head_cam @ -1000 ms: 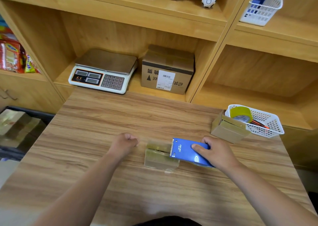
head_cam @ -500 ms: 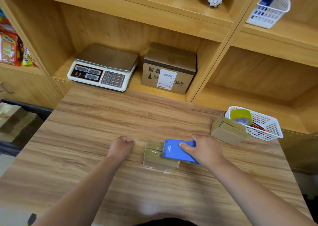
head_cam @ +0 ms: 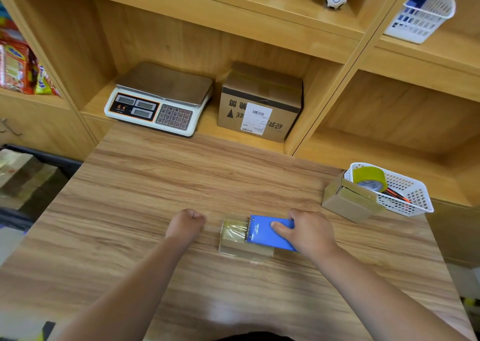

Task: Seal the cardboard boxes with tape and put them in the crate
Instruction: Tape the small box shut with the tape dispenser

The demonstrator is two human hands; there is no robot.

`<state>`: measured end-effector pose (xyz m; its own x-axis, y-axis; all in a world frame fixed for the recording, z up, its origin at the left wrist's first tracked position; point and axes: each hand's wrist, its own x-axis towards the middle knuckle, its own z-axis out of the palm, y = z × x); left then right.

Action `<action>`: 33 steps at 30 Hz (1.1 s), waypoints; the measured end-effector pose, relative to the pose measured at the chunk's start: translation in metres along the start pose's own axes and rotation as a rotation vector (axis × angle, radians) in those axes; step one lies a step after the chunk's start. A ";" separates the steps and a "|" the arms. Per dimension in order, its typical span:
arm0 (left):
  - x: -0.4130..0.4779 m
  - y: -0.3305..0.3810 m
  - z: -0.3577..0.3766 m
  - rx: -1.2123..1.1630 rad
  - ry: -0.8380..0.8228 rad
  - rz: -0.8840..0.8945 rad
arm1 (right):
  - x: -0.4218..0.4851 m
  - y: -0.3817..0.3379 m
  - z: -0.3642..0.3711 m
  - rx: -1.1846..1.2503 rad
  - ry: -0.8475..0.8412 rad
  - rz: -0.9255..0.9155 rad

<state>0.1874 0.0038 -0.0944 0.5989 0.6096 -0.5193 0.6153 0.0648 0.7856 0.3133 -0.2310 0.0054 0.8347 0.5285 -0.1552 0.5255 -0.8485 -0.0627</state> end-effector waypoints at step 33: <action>-0.013 -0.005 0.035 0.134 0.206 0.012 | -0.001 0.005 0.014 -0.045 -0.032 0.029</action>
<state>0.1946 -0.0316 -0.1030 0.4977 0.7590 -0.4198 0.6794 -0.0402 0.7327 0.3132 -0.2360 -0.0086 0.8443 0.5021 -0.1873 0.5089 -0.8607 -0.0134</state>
